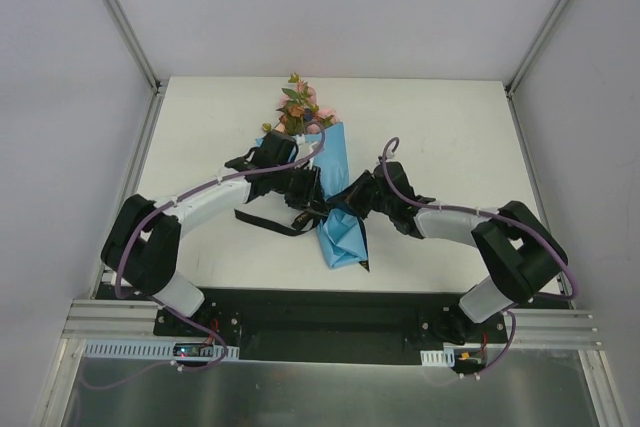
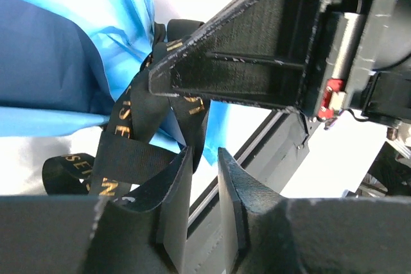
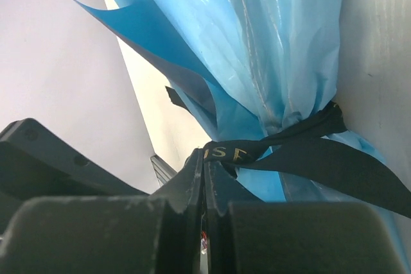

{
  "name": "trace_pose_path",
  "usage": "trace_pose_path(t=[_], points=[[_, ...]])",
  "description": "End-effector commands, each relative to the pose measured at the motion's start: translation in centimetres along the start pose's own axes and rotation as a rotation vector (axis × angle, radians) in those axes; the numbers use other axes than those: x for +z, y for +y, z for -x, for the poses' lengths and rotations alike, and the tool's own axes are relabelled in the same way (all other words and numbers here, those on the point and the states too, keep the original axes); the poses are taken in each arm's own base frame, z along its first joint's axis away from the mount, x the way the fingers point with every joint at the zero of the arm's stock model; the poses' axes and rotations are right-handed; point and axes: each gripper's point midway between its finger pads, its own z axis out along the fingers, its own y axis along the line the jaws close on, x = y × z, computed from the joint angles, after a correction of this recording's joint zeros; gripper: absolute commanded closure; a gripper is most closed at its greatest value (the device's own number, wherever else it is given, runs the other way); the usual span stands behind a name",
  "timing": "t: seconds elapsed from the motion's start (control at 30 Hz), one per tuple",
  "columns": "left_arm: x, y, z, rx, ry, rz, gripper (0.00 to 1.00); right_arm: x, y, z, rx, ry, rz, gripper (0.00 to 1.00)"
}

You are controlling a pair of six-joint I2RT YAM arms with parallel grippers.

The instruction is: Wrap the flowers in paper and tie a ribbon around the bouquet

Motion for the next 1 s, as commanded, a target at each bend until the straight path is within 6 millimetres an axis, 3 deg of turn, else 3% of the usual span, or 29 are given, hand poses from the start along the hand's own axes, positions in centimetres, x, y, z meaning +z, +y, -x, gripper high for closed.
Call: trace_pose_path(t=[0.0,0.13,0.37,0.5,0.67,0.97], points=[[-3.0,-0.3,2.3,0.035,-0.094,0.025,0.77,-0.2,2.3,0.6,-0.037,-0.001,0.094,1.00],[-4.4,1.8,4.7,-0.025,-0.145,0.049,0.84,-0.5,2.3,0.7,-0.045,-0.001,0.102,1.00],[-1.6,2.9,6.6,0.032,-0.038,0.045,0.76,-0.5,2.5,0.5,-0.045,0.009,0.112,1.00],[0.2,1.8,5.6,0.099,0.042,-0.004,0.72,-0.5,2.4,0.5,-0.039,0.013,0.111,1.00],[1.0,1.7,4.0,0.120,0.119,-0.039,0.66,-0.4,2.2,0.5,-0.036,0.016,0.109,1.00],[0.4,0.7,2.1,0.124,0.160,-0.100,0.64,-0.5,1.9,0.7,-0.031,0.011,0.105,0.99]])
